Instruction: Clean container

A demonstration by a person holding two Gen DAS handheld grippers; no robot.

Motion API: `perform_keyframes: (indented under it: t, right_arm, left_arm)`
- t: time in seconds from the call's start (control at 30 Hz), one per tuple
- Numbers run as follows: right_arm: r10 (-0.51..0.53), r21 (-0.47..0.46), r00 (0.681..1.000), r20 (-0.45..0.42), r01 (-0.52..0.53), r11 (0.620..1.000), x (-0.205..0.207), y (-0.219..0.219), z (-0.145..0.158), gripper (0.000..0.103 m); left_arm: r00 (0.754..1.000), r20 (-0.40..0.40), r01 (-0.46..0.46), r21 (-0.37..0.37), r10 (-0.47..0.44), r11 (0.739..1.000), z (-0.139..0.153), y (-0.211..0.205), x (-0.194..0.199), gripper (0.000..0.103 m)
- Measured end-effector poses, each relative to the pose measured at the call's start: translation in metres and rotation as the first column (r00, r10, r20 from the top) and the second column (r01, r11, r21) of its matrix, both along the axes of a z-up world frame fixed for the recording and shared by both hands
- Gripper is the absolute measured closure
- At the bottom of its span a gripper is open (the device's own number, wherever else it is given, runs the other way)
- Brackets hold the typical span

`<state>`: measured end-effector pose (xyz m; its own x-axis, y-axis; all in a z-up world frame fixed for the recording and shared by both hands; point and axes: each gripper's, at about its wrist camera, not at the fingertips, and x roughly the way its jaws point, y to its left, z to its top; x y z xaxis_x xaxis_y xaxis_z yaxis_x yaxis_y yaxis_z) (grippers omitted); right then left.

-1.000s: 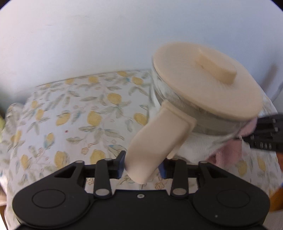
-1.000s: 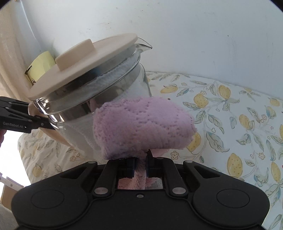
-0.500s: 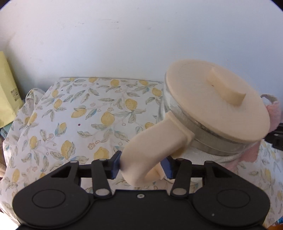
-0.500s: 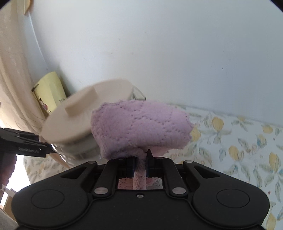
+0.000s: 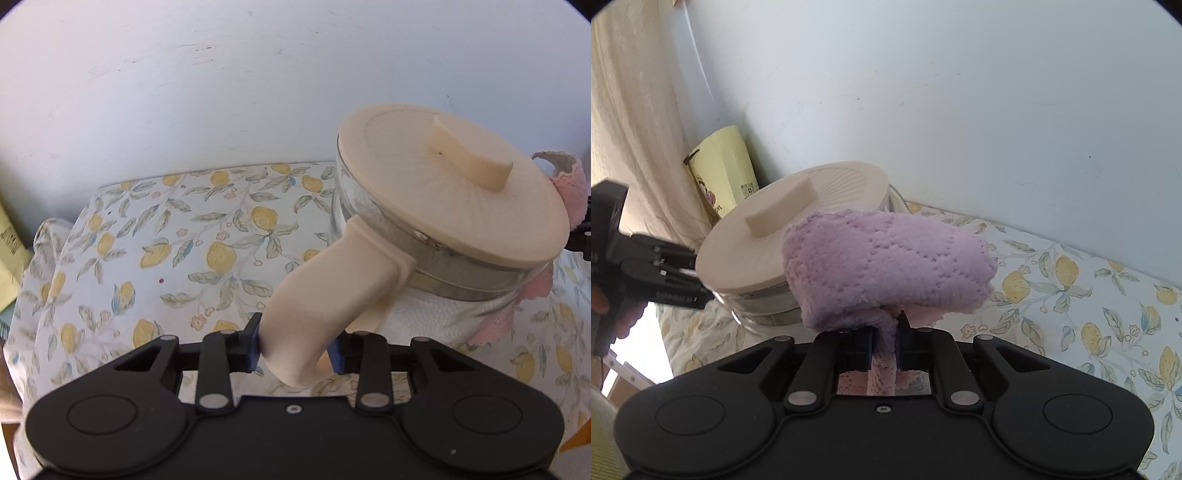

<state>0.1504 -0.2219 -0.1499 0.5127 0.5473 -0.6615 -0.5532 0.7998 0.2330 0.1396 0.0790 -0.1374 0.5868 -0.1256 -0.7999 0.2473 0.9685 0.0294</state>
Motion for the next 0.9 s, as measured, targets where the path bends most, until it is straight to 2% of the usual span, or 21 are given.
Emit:
perform_keyframes:
  t: [0.23,0.4,0.63,0.9]
  right_arm:
    - [0.000,0.002,1.000,-0.022,0.000,1.000,-0.010,0.011,-0.007,0.090]
    - [-0.009,-0.021,0.997,-0.077,0.007,1.000,-0.009,0.020,-0.028,0.090]
    - [-0.046,-0.073,0.989,-0.141,0.036,0.997,0.002,0.026,-0.057,0.090]
    - [-0.064,-0.095,0.986,-0.155,0.050,0.994,0.004,0.029,-0.061,0.090]
  left_arm:
    - [0.997,-0.022,0.077,0.002,-0.077,0.997,-0.002,0.020,0.019,0.069]
    - [0.992,-0.050,0.113,0.000,-0.113,0.994,-0.004,0.028,0.031,0.069]
    - [0.989,-0.080,0.123,-0.026,-0.124,0.992,-0.008,0.032,0.036,0.070]
    - [0.987,-0.087,0.130,-0.047,-0.134,0.990,-0.009,0.035,0.039,0.070]
